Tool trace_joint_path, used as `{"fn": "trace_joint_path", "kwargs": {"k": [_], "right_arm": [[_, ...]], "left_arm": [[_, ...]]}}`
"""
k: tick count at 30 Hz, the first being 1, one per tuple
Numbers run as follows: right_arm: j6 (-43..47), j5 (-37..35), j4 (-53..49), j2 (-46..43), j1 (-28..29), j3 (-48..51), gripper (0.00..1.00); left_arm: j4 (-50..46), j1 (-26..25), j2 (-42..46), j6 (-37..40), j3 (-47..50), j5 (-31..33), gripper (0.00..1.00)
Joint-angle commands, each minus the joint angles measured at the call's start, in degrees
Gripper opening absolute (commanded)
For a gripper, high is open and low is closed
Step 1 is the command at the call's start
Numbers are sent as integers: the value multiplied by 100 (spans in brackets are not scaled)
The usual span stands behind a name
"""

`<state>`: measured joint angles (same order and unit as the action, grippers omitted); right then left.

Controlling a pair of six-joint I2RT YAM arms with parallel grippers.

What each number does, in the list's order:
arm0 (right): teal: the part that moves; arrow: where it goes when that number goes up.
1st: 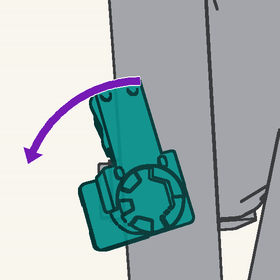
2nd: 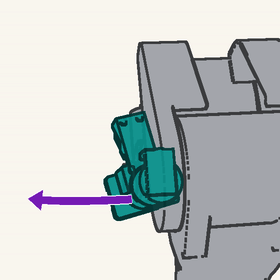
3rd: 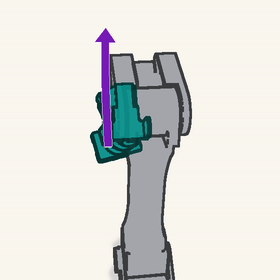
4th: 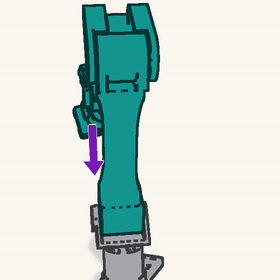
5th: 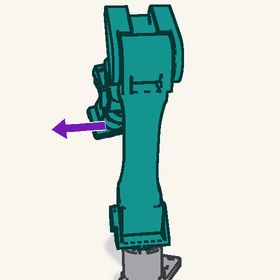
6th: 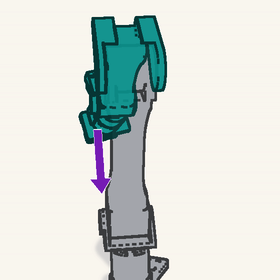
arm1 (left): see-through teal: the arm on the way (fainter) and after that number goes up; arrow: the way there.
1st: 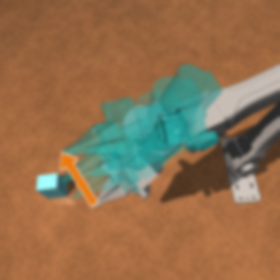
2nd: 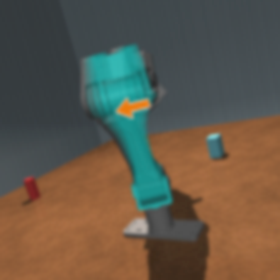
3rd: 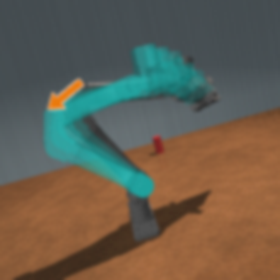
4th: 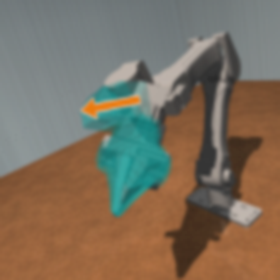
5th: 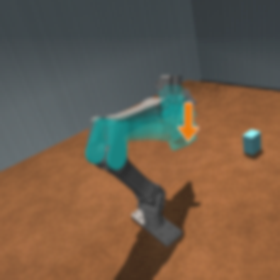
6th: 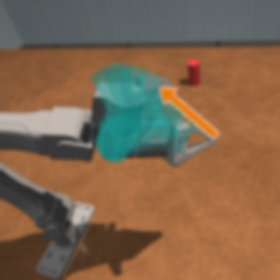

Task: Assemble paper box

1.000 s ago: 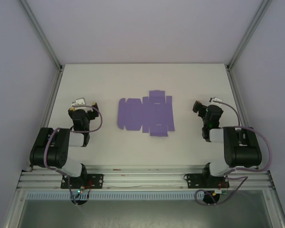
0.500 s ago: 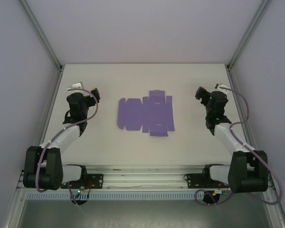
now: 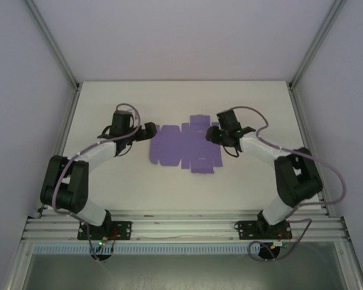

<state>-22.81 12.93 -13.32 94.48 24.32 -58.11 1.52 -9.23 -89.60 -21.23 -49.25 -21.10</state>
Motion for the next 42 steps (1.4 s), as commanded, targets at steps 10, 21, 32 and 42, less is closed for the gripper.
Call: {"fn": "trace_joint_path", "kwargs": {"k": [10,21,32,42], "right_arm": [[-244,-256,-527,1139,-41,-77,42],[-434,69,-69,1229,-80,328,40],[-335,653,441,1163,-224,640,40],[-80,1184,830,610,-525,858,42]], "left_arm": [[-282,-44,-1111,-23,-493,-1665,99],[918,-19,-1402,-384,-34,-2564,72],[2211,96,-1494,-956,451,-2948,53],[3129,128,-1012,-1111,710,-3290,6]]}}
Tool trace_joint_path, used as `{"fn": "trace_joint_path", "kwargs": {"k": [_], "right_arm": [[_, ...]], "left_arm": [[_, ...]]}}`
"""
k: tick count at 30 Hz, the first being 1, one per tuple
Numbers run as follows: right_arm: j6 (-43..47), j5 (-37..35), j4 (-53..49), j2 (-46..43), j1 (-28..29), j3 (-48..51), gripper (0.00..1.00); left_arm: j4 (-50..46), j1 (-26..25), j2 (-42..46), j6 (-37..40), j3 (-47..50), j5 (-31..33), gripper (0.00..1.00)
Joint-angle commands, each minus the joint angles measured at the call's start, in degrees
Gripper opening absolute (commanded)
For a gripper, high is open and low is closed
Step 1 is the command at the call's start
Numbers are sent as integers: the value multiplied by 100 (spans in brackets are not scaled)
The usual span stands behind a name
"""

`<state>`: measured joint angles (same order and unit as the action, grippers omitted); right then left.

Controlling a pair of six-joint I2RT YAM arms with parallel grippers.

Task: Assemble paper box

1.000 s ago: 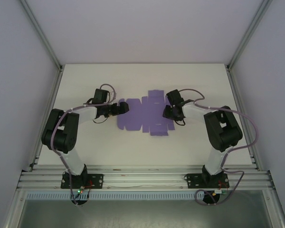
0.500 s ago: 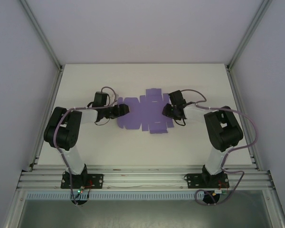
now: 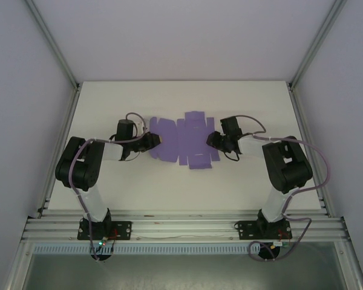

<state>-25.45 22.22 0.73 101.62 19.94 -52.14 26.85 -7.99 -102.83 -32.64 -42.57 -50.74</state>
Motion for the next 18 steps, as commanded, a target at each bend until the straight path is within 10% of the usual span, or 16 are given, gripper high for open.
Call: {"fn": "trace_joint_path", "kwargs": {"k": [1,12,18], "right_arm": [[252,282,-591,-237,-134,264,43],[1305,737,-1247,-2233,-617,36,86],[1066,2480,-790,-2924,-1517,134,98]], "left_arm": [[668,12,387,32,46,-417,0],[2313,24,1006,-1395,-485,-1606,0],[2114,26,1642,-1538,-711,-1845,0]]}}
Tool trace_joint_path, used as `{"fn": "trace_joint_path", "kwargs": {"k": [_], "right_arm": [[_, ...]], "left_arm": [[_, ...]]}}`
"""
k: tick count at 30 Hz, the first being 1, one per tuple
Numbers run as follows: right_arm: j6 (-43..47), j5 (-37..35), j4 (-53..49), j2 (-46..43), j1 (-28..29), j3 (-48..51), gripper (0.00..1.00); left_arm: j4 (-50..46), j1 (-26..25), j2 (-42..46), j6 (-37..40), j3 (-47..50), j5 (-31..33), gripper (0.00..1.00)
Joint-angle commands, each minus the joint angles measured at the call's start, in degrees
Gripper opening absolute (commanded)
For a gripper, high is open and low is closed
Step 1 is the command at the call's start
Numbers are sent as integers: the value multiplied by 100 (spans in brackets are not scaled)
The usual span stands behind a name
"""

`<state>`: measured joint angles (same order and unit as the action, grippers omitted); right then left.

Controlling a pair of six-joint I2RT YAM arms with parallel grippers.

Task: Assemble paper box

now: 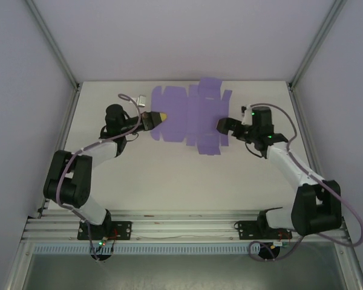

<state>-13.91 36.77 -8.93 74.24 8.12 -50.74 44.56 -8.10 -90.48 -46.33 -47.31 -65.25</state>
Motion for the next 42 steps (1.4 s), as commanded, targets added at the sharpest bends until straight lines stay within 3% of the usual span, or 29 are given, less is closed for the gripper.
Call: {"fn": "trace_joint_path", "kwargs": {"k": [1,8,17,24,30,42], "right_arm": [[-261,1314,366,-246,-469,21,98],[-1076,2523,1520,-712,-635,189,82],[-1622,2670,2362,-986,-634,233,39],[-1839,3038,2918,-851,-634,298,41],[-1271,2931,2412,-845,-636,189,46],[-1484,3351,3099,-849,-635,241,36]], "left_arm": [[195,36,523,-137,-249,-355,0],[-633,8,1382,-113,-245,115,0],[-1209,-43,1979,51,-223,575,0],[-965,-52,2164,-159,-65,532,0],[-800,-52,2371,-254,-53,437,0],[-862,-111,2494,-267,-27,477,0]]}}
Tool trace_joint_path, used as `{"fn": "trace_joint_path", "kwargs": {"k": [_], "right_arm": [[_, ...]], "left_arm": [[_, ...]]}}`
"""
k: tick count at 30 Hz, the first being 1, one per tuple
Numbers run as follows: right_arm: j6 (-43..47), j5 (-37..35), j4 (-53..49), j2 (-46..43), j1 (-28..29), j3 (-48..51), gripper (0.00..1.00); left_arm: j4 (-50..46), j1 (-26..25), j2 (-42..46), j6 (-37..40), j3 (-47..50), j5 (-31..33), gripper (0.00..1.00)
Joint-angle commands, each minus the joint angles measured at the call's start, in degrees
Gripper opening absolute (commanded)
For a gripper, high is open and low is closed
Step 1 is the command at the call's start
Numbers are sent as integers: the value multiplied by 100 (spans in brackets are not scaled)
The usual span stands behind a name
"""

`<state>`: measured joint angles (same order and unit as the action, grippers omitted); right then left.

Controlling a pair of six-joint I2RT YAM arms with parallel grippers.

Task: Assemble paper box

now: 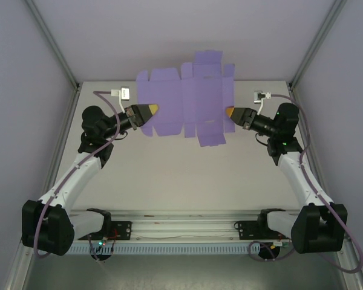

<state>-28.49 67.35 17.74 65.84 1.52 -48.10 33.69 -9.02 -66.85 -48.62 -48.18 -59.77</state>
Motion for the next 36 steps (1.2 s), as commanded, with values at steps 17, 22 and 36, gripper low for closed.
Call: {"fn": "trace_joint_path", "kwargs": {"k": [17,22,36], "right_arm": [[254,-56,-432,387,98,77,0],[448,-198,-514,969,212,435,0],[4027,-3132,-3874,2551,1000,-1026,1]], "left_arm": [[-3702,-21,463,1592,-22,2996,100],[-4962,-12,683,1773,202,4718,100],[-5111,-13,679,1926,563,5043,100]]}}
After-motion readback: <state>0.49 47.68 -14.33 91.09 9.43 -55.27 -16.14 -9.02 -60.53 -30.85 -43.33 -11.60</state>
